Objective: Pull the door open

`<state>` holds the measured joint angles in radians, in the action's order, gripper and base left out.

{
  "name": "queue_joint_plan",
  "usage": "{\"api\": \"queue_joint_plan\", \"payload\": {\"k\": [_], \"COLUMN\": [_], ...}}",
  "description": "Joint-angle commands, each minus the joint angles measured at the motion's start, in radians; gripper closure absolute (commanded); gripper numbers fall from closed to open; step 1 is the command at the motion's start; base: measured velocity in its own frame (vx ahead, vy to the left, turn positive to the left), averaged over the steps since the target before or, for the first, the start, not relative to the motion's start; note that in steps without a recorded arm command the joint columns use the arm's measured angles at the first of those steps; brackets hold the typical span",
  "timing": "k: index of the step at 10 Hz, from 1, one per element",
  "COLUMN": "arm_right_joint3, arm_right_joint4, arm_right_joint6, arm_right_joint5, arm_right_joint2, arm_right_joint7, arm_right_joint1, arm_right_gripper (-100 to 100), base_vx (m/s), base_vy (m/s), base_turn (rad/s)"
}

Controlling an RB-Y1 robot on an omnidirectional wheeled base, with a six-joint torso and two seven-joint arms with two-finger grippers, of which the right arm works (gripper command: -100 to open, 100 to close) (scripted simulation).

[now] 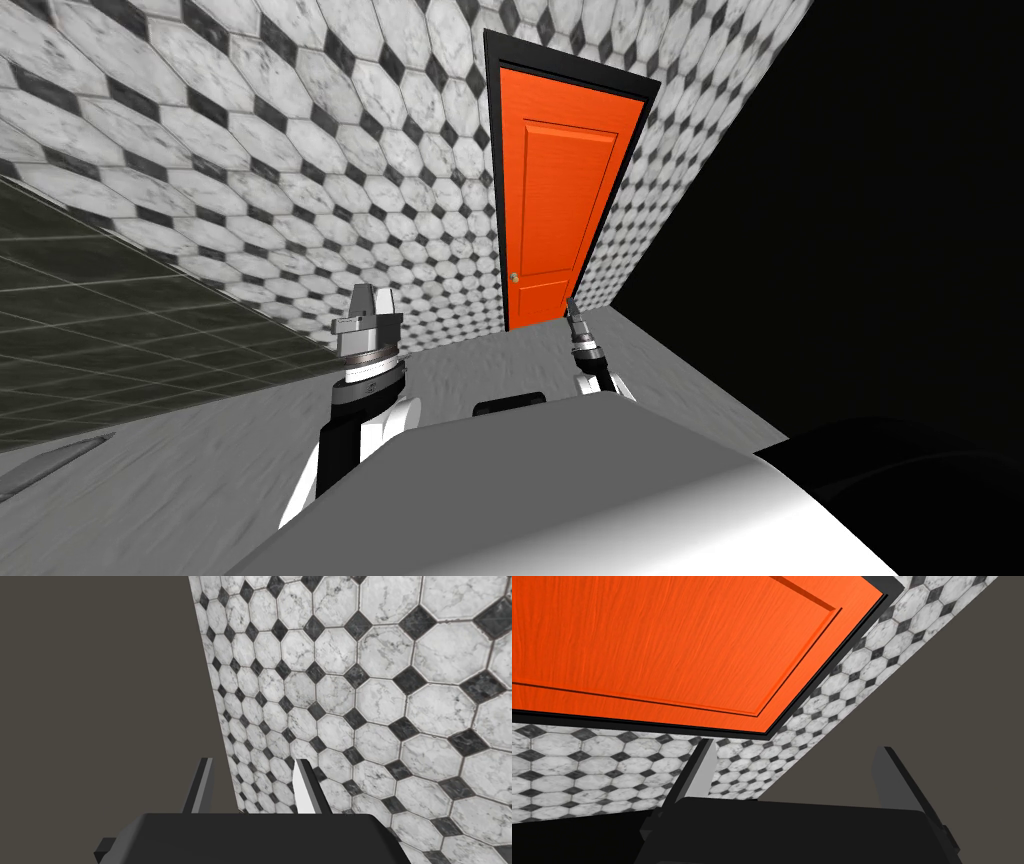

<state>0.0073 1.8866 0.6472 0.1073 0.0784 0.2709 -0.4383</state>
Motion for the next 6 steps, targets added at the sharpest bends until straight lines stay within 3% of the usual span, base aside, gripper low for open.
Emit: {"api": "queue_joint_plan", "payload": {"k": [1, 6], "arm_right_joint3": [-0.002, -0.017], "arm_right_joint4": [-0.035, -0.131], "arm_right_joint6": [0.018, 0.05], "arm_right_joint5": [0.015, 0.053], "arm_right_joint2": [0.004, 0.024], "arm_right_joint7": [0.028, 0.099], "arm_right_joint1": [0.004, 0.03], "arm_right_gripper": [-100, -100], "base_vx": [0.124, 0.096], "base_vy": [0.042, 0.038], "base_turn": [-0.027, -0.022]}}
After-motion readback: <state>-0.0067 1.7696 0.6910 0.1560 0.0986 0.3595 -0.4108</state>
